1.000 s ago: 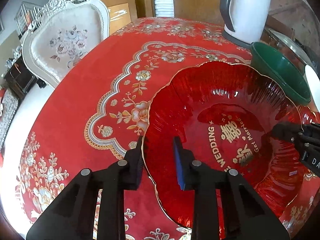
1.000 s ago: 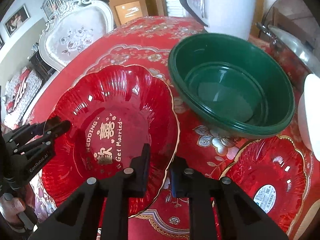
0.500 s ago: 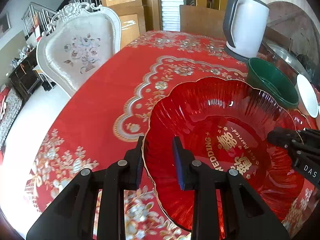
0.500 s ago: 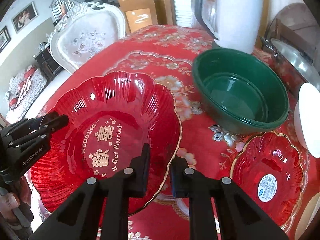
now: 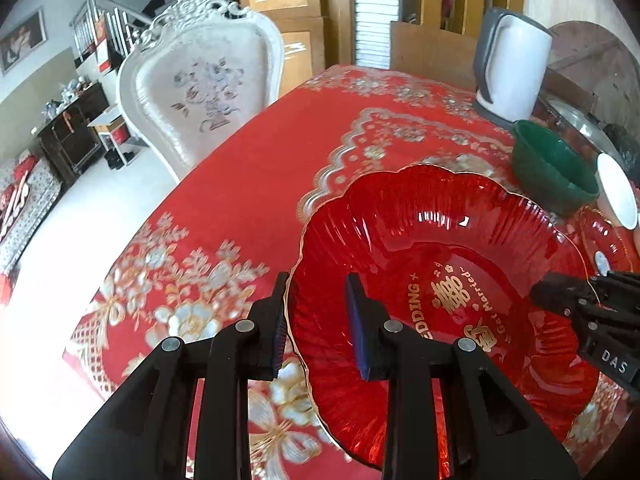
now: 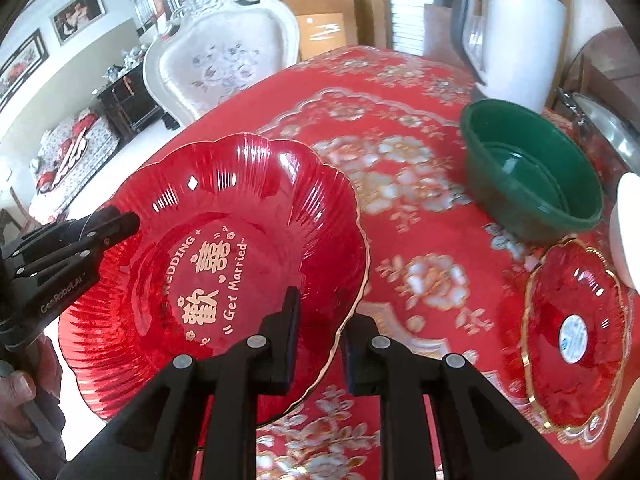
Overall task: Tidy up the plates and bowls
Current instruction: 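Carry the wedding plate with both grippers toward the table edge by the chair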
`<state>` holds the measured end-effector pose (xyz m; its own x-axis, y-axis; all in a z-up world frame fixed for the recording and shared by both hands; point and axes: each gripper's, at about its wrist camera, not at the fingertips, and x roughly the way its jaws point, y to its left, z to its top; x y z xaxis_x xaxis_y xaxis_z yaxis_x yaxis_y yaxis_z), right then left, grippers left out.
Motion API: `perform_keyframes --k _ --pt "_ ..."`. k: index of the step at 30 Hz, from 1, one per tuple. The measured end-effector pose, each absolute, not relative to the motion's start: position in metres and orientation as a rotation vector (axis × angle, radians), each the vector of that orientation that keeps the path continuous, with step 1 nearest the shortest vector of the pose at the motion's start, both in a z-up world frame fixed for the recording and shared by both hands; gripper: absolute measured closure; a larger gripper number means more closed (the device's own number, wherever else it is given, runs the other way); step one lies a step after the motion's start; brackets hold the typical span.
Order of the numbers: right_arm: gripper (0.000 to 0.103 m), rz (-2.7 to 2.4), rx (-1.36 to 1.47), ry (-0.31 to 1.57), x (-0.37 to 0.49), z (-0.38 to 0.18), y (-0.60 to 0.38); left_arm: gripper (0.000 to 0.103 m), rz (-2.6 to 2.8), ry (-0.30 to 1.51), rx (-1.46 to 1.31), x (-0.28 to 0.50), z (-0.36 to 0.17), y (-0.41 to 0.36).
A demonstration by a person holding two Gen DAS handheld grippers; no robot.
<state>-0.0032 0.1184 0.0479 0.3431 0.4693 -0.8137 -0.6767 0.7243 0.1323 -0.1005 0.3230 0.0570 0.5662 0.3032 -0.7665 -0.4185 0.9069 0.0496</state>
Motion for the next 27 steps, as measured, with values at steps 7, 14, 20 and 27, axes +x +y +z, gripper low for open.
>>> perform_keyframes --k 7,14,20,27 --pt "0.084 0.78 -0.293 1.003 -0.019 0.029 0.136 0.077 0.447 0.889 -0.202 -0.116 0.036 0.336" --pt "0.084 0.786 -0.31 1.019 -0.029 0.02 0.139 0.077 0.457 0.89 -0.225 -0.12 0.025 0.342" --pt "0.084 0.79 -0.309 1.03 -0.032 0.017 0.139 0.077 0.472 0.874 -0.217 -0.124 0.022 0.34" --pt "0.083 0.799 -0.265 1.054 -0.029 0.015 0.136 0.077 0.474 0.85 -0.214 -0.124 0.02 0.341"
